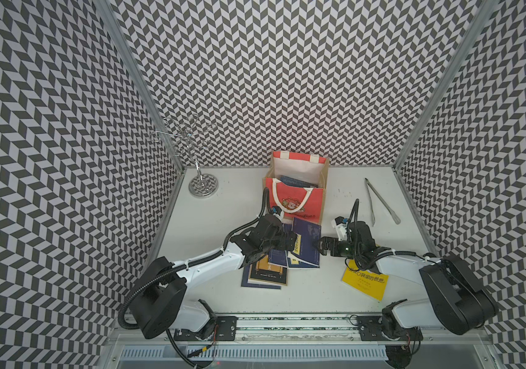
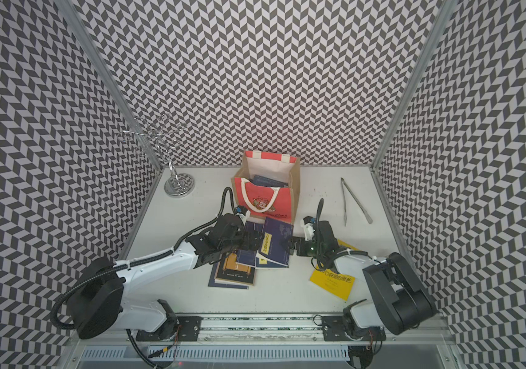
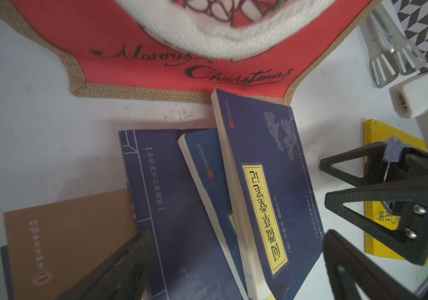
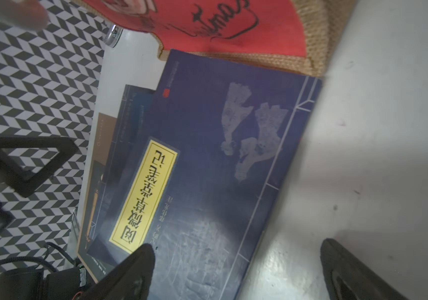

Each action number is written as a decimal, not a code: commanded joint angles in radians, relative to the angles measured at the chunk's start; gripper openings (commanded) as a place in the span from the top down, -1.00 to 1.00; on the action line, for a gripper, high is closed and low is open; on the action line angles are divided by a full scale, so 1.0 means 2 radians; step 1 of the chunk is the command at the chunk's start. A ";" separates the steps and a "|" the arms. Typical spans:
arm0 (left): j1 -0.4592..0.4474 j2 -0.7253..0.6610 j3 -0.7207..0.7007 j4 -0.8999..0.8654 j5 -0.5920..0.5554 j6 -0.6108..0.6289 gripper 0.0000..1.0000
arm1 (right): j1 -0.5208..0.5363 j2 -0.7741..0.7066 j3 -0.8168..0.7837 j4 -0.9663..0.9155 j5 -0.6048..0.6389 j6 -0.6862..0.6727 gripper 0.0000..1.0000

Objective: Put the books into the canvas bag
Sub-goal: Pick up the book from the book.

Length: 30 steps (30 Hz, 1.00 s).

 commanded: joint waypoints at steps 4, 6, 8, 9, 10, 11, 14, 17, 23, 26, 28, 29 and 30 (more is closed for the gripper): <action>0.000 -0.016 -0.024 0.031 0.050 -0.020 -0.99 | 0.018 0.020 -0.001 0.050 -0.019 0.003 -0.99; 0.001 -0.014 -0.030 0.035 0.063 -0.018 -0.99 | 0.022 0.019 -0.002 0.064 -0.027 0.000 -0.99; 0.000 -0.009 -0.032 0.035 0.073 -0.019 -0.99 | 0.024 0.025 0.003 0.071 -0.039 -0.004 -1.00; 0.001 -0.008 -0.035 0.035 0.077 -0.020 -0.99 | 0.027 0.031 0.007 0.072 -0.041 -0.006 -1.00; 0.001 -0.006 -0.039 0.036 0.080 -0.021 -0.99 | 0.028 0.036 0.010 0.074 -0.045 -0.007 -0.99; 0.001 -0.006 -0.042 0.038 0.083 -0.023 -0.99 | 0.030 0.039 0.011 0.079 -0.049 -0.007 -0.99; 0.007 -0.010 -0.054 0.042 0.090 -0.030 -0.99 | 0.037 0.041 0.013 0.090 -0.050 -0.008 -0.97; 0.018 -0.020 -0.068 0.055 0.112 -0.037 -0.99 | 0.048 0.035 0.012 0.099 -0.046 -0.010 -0.96; 0.044 -0.031 -0.095 0.082 0.165 -0.043 -0.99 | 0.067 0.035 0.022 0.107 -0.052 -0.017 -0.95; 0.052 -0.038 -0.102 0.091 0.180 -0.045 -0.98 | 0.073 0.045 0.028 0.111 -0.054 -0.016 -0.94; 0.059 -0.042 -0.107 0.101 0.193 -0.049 -0.89 | 0.077 0.049 0.031 0.115 -0.053 -0.014 -0.94; 0.064 -0.042 -0.109 0.107 0.201 -0.052 -0.86 | 0.079 0.051 0.032 0.117 -0.053 -0.014 -0.93; 0.068 -0.042 -0.111 0.110 0.209 -0.056 -0.77 | 0.081 0.051 0.032 0.119 -0.054 -0.012 -0.93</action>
